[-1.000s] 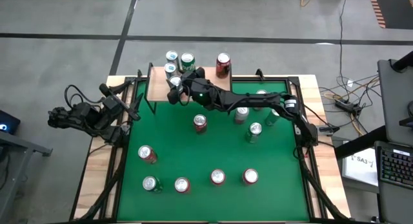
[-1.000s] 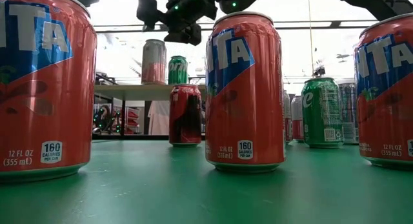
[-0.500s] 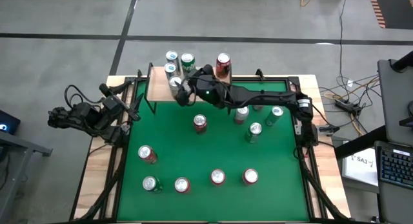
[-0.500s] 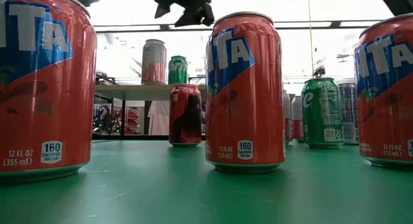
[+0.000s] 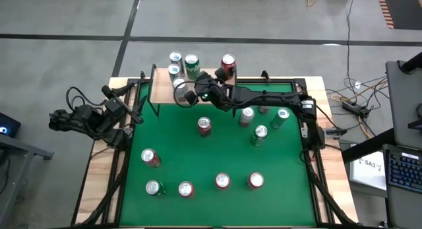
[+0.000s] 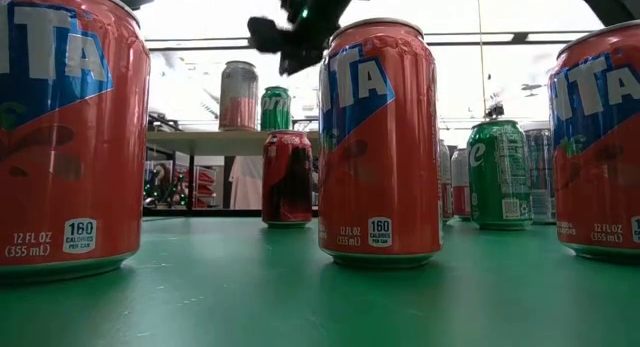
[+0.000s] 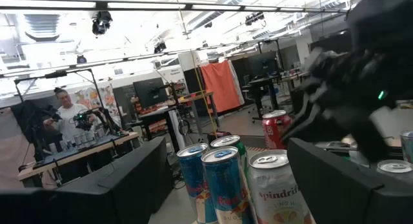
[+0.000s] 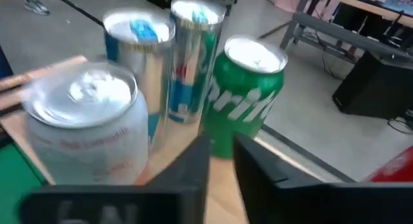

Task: Place canned beverage on shelf
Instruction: Put the green can on the shelf

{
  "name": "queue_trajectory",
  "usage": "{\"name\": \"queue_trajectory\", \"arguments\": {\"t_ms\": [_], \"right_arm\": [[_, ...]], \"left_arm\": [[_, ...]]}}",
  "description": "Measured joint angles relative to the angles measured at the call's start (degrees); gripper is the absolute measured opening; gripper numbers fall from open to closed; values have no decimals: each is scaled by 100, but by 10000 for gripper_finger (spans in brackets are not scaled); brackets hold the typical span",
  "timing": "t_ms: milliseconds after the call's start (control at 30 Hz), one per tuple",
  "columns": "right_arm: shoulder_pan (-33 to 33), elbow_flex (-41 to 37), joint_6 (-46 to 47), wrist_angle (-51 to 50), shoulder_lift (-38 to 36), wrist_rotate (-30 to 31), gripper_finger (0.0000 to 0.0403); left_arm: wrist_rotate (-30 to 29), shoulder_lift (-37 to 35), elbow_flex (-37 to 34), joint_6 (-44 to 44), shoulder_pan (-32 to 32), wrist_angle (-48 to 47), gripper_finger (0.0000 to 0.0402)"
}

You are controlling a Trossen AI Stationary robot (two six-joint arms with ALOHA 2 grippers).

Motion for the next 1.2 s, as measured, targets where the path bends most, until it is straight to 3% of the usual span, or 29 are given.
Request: {"name": "queue_trajectory", "arguments": {"t_ms": [100, 600, 967, 1033, 1200], "right_arm": [[-14, -10, 9, 211, 202, -7, 16], [-6, -8, -80, 1227, 470, -899, 12], [48, -9, -202, 1020, 513, -901, 12], [114, -10, -308, 837, 379, -904, 12], [327, -6, -662, 138, -179, -741, 12]], "left_arm": [[21, 11, 0, -20, -2, 5, 306], [44, 24, 0, -20, -1, 2, 306], [77, 24, 0, -80, 0, -1, 306], [359, 41, 0, -208, -1, -13, 306], [2001, 390, 0, -713, 2, 244, 306]]}}
